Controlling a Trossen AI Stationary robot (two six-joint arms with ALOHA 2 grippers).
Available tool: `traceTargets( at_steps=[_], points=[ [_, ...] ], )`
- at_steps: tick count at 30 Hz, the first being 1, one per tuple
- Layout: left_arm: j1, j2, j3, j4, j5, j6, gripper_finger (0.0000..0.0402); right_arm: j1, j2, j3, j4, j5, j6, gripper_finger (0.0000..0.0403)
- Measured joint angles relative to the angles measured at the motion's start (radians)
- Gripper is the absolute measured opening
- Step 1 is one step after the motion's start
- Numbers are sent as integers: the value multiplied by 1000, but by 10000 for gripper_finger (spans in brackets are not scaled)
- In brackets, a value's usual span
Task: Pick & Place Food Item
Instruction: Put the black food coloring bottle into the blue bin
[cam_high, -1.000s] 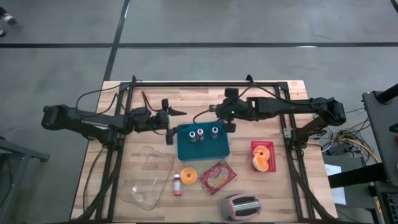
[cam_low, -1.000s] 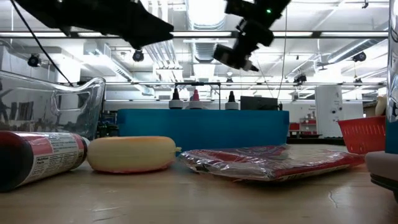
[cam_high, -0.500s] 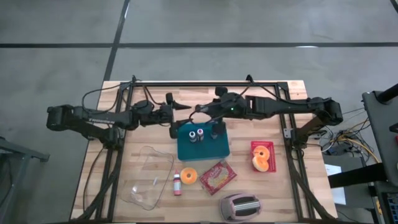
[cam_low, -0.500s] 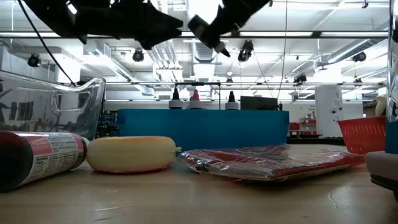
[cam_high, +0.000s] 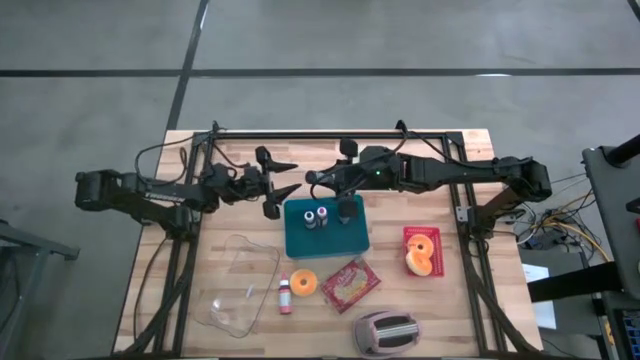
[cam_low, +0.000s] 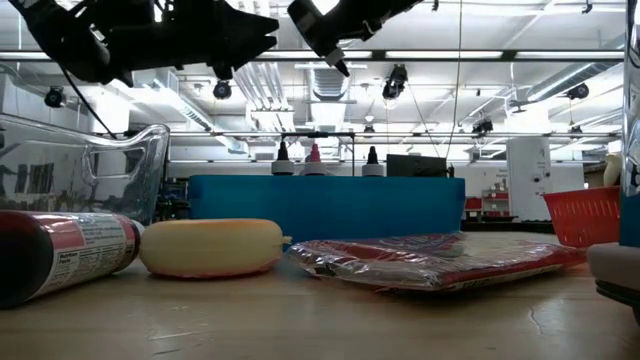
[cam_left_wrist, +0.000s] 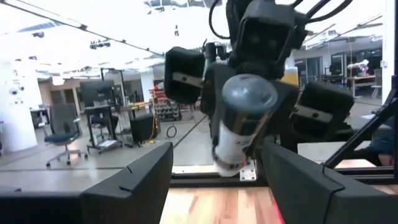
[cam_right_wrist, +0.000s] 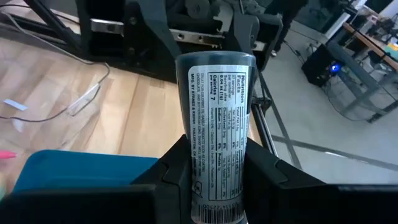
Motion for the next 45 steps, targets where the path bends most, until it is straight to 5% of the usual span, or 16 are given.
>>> traceTargets(
  at_steps=[15,45],
  points=[
    [0,23,108,-218,112,21,253,-15,73,-2,18,-7,3,85],
    [3,92,181,-256,75,47,249,-23,79,-2,16,-47,-2,84]
  ],
)
